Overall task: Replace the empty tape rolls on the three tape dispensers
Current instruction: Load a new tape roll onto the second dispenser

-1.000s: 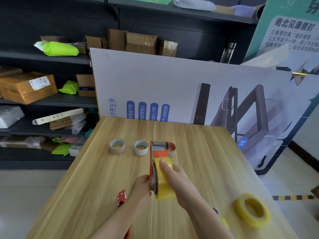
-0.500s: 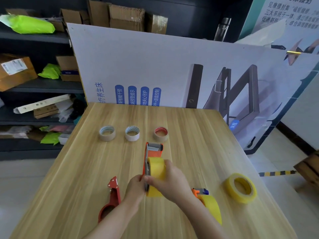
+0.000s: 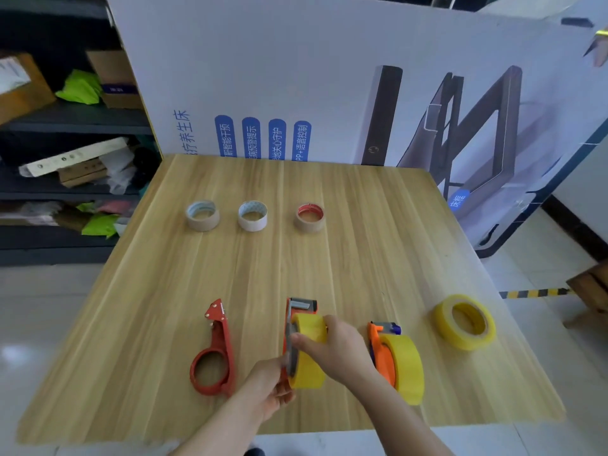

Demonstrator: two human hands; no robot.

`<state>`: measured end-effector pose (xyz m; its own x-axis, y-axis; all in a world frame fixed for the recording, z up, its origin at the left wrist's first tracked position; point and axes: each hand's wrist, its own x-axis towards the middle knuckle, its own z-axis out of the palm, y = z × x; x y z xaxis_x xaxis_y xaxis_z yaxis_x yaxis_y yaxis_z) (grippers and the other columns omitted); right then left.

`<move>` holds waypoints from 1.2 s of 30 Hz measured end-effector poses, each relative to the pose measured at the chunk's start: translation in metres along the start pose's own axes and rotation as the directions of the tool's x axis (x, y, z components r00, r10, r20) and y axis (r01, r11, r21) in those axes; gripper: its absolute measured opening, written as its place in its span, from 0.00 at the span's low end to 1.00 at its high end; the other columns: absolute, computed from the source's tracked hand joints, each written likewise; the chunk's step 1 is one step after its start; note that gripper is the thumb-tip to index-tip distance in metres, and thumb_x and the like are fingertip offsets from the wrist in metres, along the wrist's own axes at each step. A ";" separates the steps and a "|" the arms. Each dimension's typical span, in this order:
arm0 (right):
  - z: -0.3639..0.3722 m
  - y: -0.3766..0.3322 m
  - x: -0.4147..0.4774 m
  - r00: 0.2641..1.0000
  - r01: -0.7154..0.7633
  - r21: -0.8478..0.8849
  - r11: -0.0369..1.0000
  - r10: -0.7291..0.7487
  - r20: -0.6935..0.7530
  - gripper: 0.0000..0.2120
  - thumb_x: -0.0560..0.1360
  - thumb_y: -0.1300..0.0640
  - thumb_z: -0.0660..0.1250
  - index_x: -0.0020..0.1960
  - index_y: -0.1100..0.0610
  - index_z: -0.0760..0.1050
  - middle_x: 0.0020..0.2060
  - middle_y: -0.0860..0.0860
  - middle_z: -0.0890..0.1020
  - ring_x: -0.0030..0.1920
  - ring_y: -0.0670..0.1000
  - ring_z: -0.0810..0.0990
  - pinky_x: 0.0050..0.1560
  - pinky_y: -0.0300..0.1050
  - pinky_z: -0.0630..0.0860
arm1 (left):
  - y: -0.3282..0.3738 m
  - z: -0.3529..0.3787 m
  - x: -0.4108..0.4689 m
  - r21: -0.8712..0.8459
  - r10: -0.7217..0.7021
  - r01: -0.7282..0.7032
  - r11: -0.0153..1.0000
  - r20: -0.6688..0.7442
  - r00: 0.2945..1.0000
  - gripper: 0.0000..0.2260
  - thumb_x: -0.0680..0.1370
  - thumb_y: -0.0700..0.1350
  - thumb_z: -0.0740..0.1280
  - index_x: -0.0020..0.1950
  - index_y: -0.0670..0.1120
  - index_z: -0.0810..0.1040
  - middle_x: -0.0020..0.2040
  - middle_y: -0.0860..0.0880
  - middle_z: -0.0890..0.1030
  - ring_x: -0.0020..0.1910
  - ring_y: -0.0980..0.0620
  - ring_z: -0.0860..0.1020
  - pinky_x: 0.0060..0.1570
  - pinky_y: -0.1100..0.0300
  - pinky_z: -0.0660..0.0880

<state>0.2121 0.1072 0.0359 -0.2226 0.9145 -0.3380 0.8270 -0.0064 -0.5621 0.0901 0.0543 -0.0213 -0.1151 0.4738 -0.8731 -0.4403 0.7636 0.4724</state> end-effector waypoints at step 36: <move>0.031 0.030 0.003 0.955 -0.122 0.028 0.992 0.110 0.276 0.29 0.66 0.32 0.70 0.53 0.50 0.64 0.45 0.46 0.74 0.45 0.50 0.77 0.33 0.39 0.71 | -0.027 -0.011 0.010 0.519 -0.175 0.138 0.844 0.024 0.984 0.14 0.81 0.41 0.53 0.49 0.37 0.77 0.41 0.43 0.80 0.33 0.49 0.76 0.33 0.59 0.75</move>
<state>0.2204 0.0971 -0.0056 -0.2644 0.7607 -0.5929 0.8330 -0.1297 -0.5379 0.0915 0.0336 -0.0443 -0.0149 0.3427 -0.9393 0.0748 0.9372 0.3408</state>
